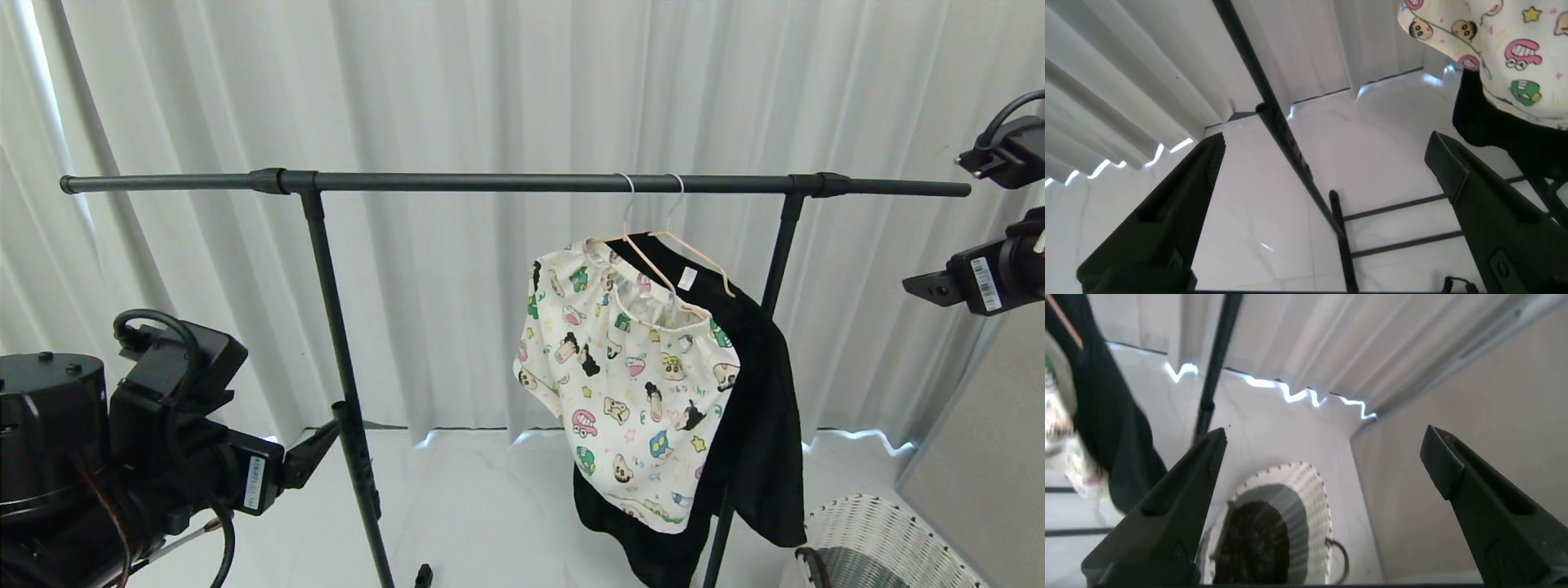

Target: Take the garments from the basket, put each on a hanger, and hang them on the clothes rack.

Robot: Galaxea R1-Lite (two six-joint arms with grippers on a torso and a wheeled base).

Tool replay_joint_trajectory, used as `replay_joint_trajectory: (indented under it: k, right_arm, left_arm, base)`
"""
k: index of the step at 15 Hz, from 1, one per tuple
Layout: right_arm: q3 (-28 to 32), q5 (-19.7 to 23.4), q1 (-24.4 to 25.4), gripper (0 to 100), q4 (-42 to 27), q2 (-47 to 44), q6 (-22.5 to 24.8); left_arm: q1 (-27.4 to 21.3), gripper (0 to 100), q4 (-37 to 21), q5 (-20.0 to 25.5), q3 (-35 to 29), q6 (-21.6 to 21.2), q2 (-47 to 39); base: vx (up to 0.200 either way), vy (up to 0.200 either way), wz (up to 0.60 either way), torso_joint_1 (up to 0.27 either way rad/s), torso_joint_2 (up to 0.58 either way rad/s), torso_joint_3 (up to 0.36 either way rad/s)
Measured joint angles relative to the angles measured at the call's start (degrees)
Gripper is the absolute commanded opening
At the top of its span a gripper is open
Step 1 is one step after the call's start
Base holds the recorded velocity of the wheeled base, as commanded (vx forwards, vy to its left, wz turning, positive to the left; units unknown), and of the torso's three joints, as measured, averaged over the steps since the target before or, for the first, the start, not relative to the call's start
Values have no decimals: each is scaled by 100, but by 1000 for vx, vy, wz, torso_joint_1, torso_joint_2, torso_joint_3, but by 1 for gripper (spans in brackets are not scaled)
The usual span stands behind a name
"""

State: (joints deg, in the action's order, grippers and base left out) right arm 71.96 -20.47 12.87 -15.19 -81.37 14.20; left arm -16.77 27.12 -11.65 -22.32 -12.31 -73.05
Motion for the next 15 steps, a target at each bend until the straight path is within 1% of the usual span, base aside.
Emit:
replay_joint_trajectory:
  k: [14,15]
  right_arm:
    - [-66,-63,-257,100,6,17,2]
    - [-72,-63,-262,100,6,17,0]
  left_arm:
    - [0,100,-2,0,-9,0,1]
    - [-4,100,0,0,-9,0,1]
  base:
    - [-200,0,0,1,3,3]
    - [0,0,0,0,0,0]
